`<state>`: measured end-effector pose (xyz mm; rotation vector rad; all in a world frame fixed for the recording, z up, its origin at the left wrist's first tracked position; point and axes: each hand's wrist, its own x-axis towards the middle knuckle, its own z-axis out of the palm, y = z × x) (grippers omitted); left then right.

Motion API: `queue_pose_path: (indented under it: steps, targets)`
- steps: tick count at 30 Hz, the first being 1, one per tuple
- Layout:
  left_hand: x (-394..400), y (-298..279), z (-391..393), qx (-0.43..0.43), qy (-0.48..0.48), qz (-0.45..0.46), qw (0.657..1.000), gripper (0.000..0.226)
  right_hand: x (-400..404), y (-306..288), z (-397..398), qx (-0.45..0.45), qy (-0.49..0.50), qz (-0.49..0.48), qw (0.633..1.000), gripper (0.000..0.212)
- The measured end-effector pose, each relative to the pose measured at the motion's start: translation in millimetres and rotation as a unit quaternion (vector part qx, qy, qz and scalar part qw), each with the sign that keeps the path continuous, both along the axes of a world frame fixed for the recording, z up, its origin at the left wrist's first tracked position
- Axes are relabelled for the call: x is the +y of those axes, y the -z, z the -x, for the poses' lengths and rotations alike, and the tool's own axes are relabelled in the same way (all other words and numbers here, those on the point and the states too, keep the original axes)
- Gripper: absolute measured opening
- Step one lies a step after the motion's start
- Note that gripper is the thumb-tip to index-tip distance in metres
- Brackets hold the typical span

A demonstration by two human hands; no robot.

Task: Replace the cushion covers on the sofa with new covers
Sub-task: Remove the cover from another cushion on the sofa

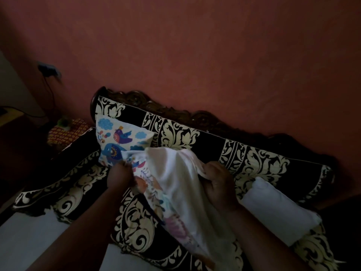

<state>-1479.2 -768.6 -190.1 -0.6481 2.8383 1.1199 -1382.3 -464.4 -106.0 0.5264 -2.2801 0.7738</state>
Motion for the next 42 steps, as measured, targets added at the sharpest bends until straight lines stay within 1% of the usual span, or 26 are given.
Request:
queue_pose_path:
  steps: [3,5,6,7,9,11,12,14,16,17,19,20,21,22,23,25,26,28,31,33,35,37,38,40,41,42]
  targets:
    - [-29.0,33.4,1.9,-0.024,-0.048,-0.027,0.998,0.025,17.5,-4.7,-1.3,0.000,0.032,0.012,0.999,0.014]
    - [-51.3,71.3,14.3,-0.031,-0.042,-0.011,0.999,0.033,27.3,-5.6,-4.1,-0.009,0.048,0.029,0.998,0.011]
    - [-53.2,73.4,14.5,-0.046,-0.043,-0.001,0.998,0.035,31.0,-5.0,-6.2,-0.014,0.062,0.042,0.997,0.014]
    - [-50.3,61.4,8.0,-0.042,-0.045,-0.007,0.998,0.032,34.1,-3.7,-8.1,-0.020,0.079,0.060,0.995,0.021]
    - [-44.6,42.8,-3.1,-0.048,-0.052,0.020,0.997,0.023,37.3,-3.5,-11.4,-0.035,0.101,0.104,0.989,0.034]
    - [-39.5,33.1,-4.8,-0.050,-0.047,0.061,0.996,0.018,38.4,-4.3,-12.6,-0.049,0.107,0.122,0.986,0.036]
    - [-36.5,30.5,-2.3,-0.052,-0.055,0.054,0.996,0.020,39.5,-4.0,-11.4,-0.056,0.111,0.129,0.984,0.037]
    - [-25.0,21.1,5.1,-0.040,-0.073,0.001,0.997,0.035,42.9,-5.0,-7.3,-0.080,0.127,0.159,0.976,0.045]
    - [3.2,-2.4,6.8,0.021,-0.053,-0.028,0.998,0.052,46.2,-8.4,-2.2,-0.095,0.142,0.183,0.968,0.046]
    - [22.5,-16.7,5.5,0.065,-0.027,-0.050,0.996,0.058,46.1,-10.5,0.1,-0.102,0.144,0.187,0.966,0.042]
    - [62.3,-48.8,-0.6,0.141,0.069,-0.161,0.974,0.067,40.9,-11.3,4.2,-0.111,0.140,0.181,0.967,0.034]
    - [83.8,-65.6,-6.0,0.153,0.120,-0.211,0.958,0.072,36.8,-9.9,6.3,-0.111,0.135,0.172,0.969,0.033]
    - [98.9,-70.0,-10.6,0.148,0.172,-0.233,0.946,0.076,32.0,-7.2,8.4,-0.111,0.131,0.160,0.972,0.033]
    - [113.4,-74.2,-15.8,0.144,0.222,-0.211,0.941,0.077,27.6,-4.1,9.8,-0.113,0.128,0.149,0.974,0.030]
    - [124.6,-75.1,-19.7,0.149,0.250,-0.157,0.944,0.077,24.9,-0.7,11.1,-0.115,0.127,0.138,0.975,0.027]
    - [137.0,-71.7,-21.9,0.180,0.253,-0.025,0.950,0.063,22.0,3.2,12.0,-0.113,0.125,0.121,0.978,0.024]
    - [138.0,-70.2,-20.8,0.203,0.239,0.007,0.950,0.054,21.7,3.4,11.2,-0.107,0.123,0.115,0.980,0.024]
    - [133.4,-68.6,-16.8,0.222,0.206,0.013,0.953,0.041,23.7,-1.5,5.9,-0.087,0.119,0.114,0.983,0.025]
    - [114.5,-55.9,-12.1,0.170,0.169,0.026,0.971,0.027,32.4,-13.6,-3.8,-0.051,0.125,0.133,0.982,0.029]
    - [100.7,-45.9,-11.3,0.140,0.154,0.039,0.977,0.027,35.4,-19.1,-9.4,-0.039,0.118,0.123,0.985,0.029]
    - [94.9,-38.9,-9.9,0.124,0.154,0.046,0.979,0.030,34.4,-20.2,-12.2,-0.038,0.110,0.105,0.988,0.035]
    - [98.6,-40.9,-8.5,0.110,0.144,0.029,0.983,0.025,32.3,-17.4,-11.7,-0.056,0.113,0.112,0.986,0.040]
    - [102.4,-45.9,-9.7,0.126,0.152,0.021,0.980,0.026,32.1,-16.1,-10.6,-0.066,0.113,0.121,0.984,0.041]
    - [111.7,-63.0,-20.5,0.208,0.180,0.021,0.961,0.047,34.1,-15.0,-7.1,-0.077,0.120,0.139,0.980,0.042]
    - [117.4,-74.3,-30.3,0.266,0.188,0.009,0.945,0.054,34.7,-15.6,-4.2,-0.083,0.128,0.150,0.977,0.042]
    - [125.0,-83.3,-43.4,0.326,0.211,0.011,0.921,0.054,34.8,-16.8,-0.8,-0.092,0.138,0.162,0.973,0.043]
